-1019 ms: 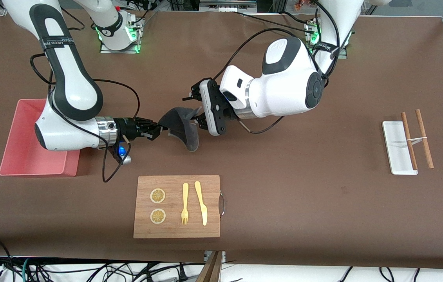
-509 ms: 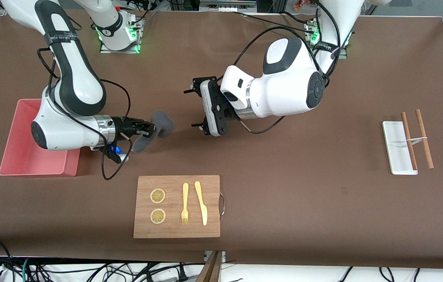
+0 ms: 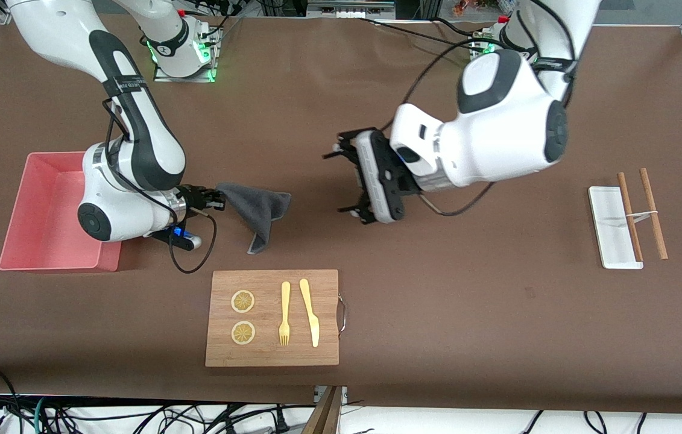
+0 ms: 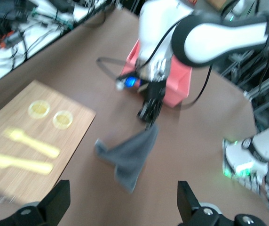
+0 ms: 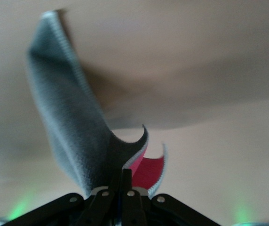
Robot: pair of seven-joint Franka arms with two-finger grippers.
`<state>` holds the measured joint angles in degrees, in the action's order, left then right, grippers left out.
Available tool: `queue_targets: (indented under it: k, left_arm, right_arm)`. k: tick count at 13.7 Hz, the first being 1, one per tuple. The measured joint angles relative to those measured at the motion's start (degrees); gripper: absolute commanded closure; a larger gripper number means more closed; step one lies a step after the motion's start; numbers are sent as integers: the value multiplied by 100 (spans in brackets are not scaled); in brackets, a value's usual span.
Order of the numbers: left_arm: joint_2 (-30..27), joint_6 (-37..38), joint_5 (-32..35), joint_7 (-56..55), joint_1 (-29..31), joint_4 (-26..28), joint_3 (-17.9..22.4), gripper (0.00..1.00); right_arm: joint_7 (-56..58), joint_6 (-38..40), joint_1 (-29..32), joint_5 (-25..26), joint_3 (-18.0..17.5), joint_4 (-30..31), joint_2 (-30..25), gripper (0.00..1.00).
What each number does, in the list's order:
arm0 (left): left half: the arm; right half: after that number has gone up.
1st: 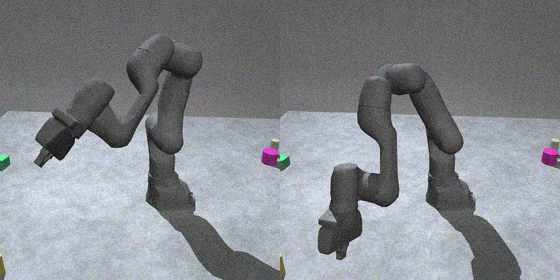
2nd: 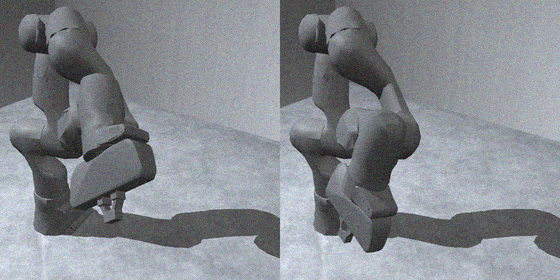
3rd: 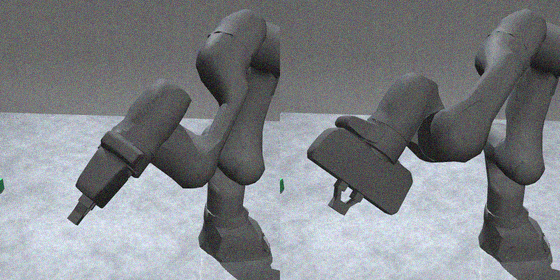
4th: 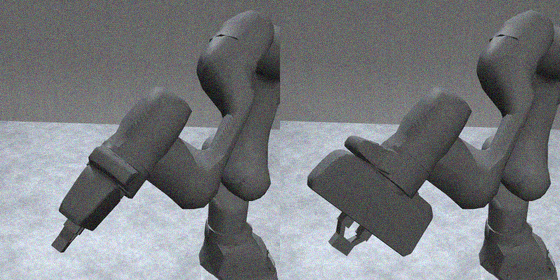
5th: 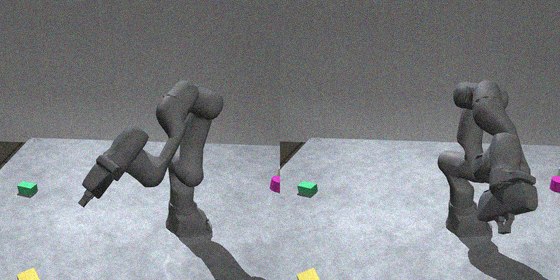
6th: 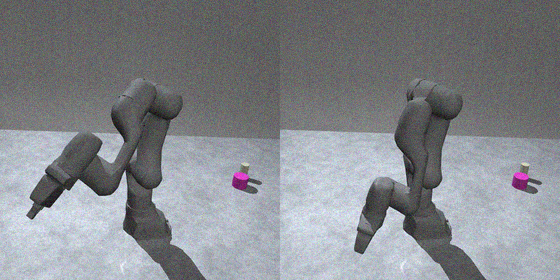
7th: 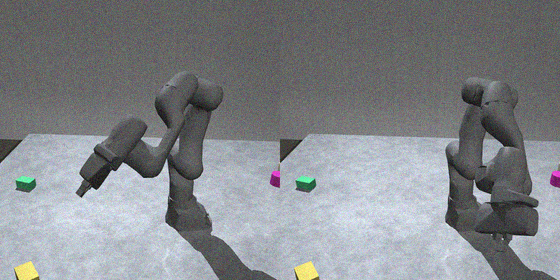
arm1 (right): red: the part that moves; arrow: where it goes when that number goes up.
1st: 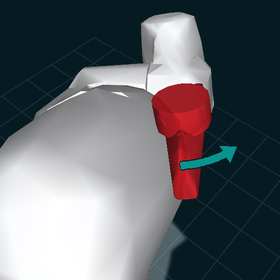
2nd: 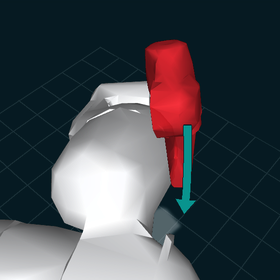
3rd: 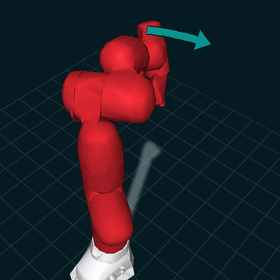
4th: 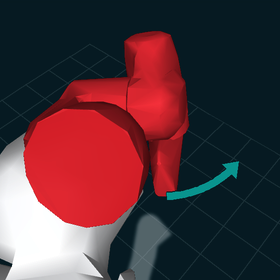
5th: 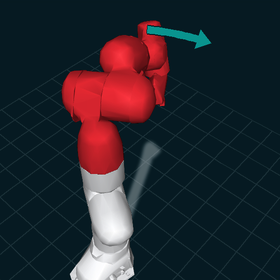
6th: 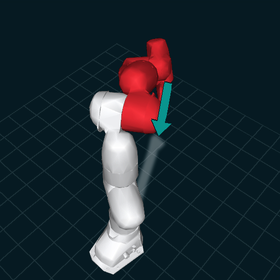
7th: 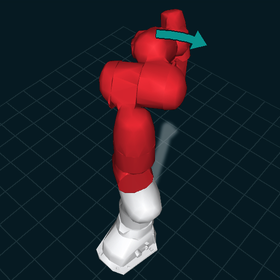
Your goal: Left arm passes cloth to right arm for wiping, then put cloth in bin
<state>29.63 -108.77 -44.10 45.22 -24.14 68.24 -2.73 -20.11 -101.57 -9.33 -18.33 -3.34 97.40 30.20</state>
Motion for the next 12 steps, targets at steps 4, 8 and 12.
queue_targets:
  k: [4,8,12]
  left_arm:
    - [-178,899,923,-6,588,52,32,0]
    - [-502,1781,1649,-233,1157,59,49,0]
    - [-640,2246,2899,-1375,1193,65,-35,0]
  right_arm:
    - [1202,50,39,482,738,31,15,100]
    - [1976,71,94,1039,1216,59,20,100]
    - [2076,21,69,1490,1233,-57,19,100]
